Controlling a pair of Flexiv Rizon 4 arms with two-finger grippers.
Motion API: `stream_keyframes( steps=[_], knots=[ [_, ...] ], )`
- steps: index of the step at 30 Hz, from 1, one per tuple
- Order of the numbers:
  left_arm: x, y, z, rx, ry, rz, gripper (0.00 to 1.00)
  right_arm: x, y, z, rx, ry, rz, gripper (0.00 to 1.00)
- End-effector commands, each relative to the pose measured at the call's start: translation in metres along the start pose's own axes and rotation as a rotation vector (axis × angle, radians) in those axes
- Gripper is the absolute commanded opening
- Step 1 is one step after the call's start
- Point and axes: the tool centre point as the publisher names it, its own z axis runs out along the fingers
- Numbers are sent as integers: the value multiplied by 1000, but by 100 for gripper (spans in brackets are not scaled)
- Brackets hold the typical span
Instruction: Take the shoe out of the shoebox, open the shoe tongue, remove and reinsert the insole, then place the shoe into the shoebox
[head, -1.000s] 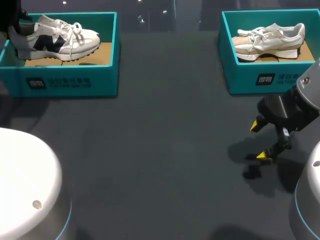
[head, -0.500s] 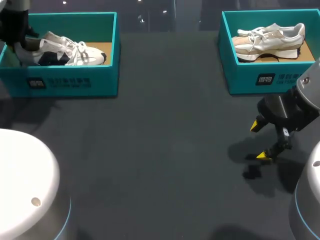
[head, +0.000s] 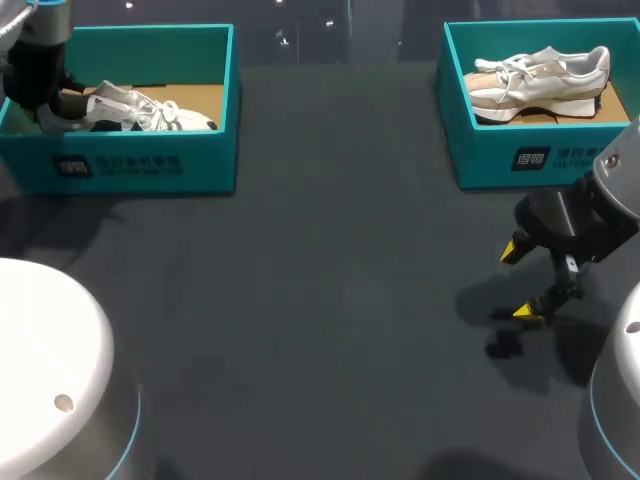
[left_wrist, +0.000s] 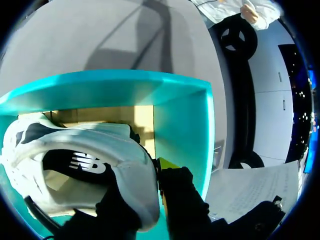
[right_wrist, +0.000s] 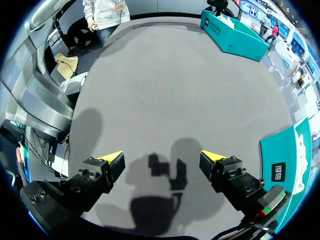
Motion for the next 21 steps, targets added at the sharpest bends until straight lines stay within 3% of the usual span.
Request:
stream_keyframes(
  steps=[1,21],
  knots=[
    [-4,6,9,8,-3,-3,0,2,0,1,3,-3,1,100],
    [-12,9,27,22,-73,-3,0,2,0,1,3,-3,1,100]
  ],
)
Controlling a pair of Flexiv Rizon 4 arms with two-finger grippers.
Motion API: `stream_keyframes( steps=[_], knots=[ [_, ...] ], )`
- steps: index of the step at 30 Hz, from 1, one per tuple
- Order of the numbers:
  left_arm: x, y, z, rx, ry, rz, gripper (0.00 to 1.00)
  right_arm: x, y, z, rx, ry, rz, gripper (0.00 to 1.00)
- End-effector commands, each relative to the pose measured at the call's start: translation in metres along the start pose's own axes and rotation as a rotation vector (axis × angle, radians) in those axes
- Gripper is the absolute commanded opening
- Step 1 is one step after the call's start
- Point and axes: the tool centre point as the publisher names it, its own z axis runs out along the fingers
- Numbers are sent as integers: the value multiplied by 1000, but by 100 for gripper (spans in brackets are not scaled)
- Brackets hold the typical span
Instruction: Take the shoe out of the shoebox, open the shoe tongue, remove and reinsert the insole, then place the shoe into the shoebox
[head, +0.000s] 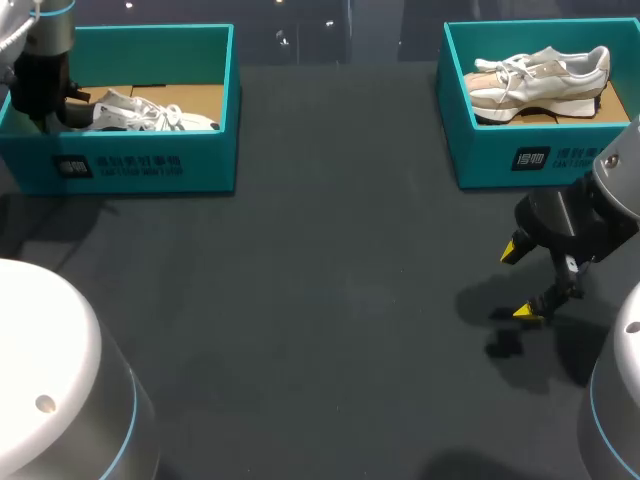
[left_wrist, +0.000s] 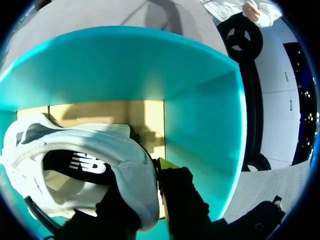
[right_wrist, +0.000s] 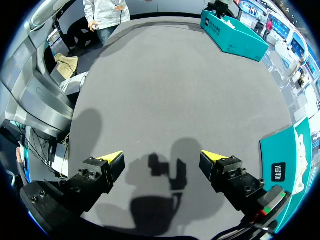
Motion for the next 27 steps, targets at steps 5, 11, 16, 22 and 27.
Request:
stream_keyframes(
  steps=[5,11,16,22,27],
  knots=[
    [-2,2,0,8,-27,2,15,2,0,1,3,-3,1,100],
    [-5,4,5,19,-44,-2,11,2,0,1,3,-3,1,100],
    [-7,3,7,25,-44,1,16,2,0,1,3,-3,1,100],
    [-8,2,7,29,-39,-3,44,2,0,1,3,-3,1,100],
    [-4,1,-5,25,-55,-17,51,2,0,1,3,-3,1,100]
  ],
)
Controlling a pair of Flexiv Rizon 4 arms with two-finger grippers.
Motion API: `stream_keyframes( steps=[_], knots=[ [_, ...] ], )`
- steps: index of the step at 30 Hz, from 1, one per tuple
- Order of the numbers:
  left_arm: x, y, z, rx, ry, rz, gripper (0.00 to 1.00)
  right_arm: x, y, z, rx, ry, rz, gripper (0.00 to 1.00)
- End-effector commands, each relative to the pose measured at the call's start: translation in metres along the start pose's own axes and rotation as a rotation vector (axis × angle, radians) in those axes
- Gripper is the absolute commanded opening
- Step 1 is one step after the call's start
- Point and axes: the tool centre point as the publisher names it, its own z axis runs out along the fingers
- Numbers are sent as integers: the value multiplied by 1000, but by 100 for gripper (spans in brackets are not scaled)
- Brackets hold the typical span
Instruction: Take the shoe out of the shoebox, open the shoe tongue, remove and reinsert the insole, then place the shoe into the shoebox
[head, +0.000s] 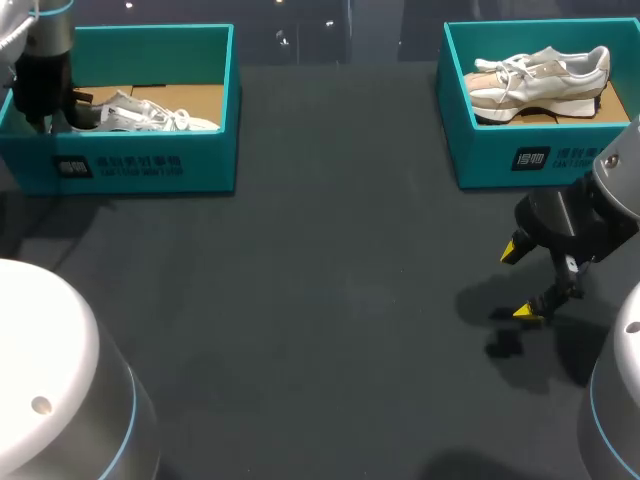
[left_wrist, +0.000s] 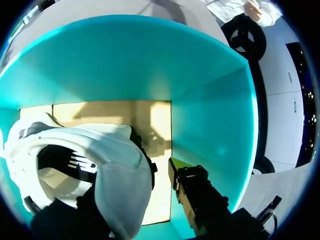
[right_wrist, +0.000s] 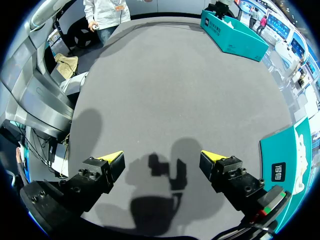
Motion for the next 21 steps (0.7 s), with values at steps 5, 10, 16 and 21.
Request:
stream_keyframes(
  steps=[5,10,16,21],
  knots=[
    [5,0,-26,5,-54,-16,88,2,0,1,3,-3,1,100],
    [5,-3,-40,1,-91,-20,100,2,0,1,3,-3,1,100],
    [3,-10,-69,-2,-147,-32,100,2,0,1,3,-3,1,100],
    [3,-18,-99,-15,-185,-30,100,2,0,1,3,-3,1,100]
  ],
)
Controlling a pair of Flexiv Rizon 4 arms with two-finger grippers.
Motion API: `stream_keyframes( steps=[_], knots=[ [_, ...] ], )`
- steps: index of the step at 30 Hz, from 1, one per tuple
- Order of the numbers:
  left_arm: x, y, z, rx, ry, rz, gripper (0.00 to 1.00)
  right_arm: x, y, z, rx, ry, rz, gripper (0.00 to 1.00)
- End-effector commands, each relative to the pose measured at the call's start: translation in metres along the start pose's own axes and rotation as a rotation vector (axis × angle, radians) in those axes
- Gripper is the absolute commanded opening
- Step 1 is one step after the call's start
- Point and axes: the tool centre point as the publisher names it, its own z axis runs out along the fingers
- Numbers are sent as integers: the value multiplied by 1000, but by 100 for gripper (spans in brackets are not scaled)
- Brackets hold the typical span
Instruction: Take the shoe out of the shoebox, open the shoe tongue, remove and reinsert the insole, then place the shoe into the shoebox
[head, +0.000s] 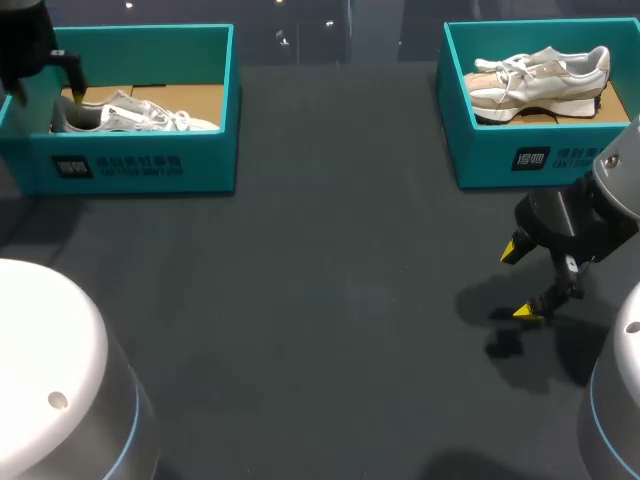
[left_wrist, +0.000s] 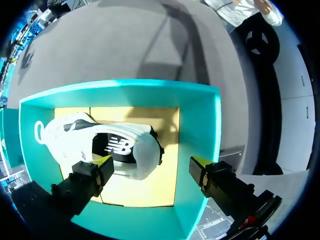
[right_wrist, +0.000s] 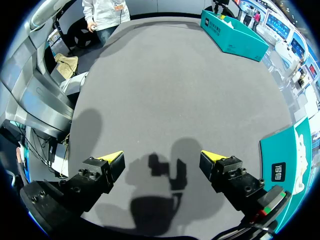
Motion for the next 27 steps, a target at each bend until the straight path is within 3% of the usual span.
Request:
stream_keyframes(
  steps=[1,15,27],
  knots=[
    [2,-16,-29,-20,-10,5,100,2,0,1,3,-3,1,100],
    [32,-51,-108,26,-41,14,100,2,0,1,3,-3,1,100],
    [55,-81,-149,46,-37,59,100,2,0,1,3,-3,1,100]
  ],
)
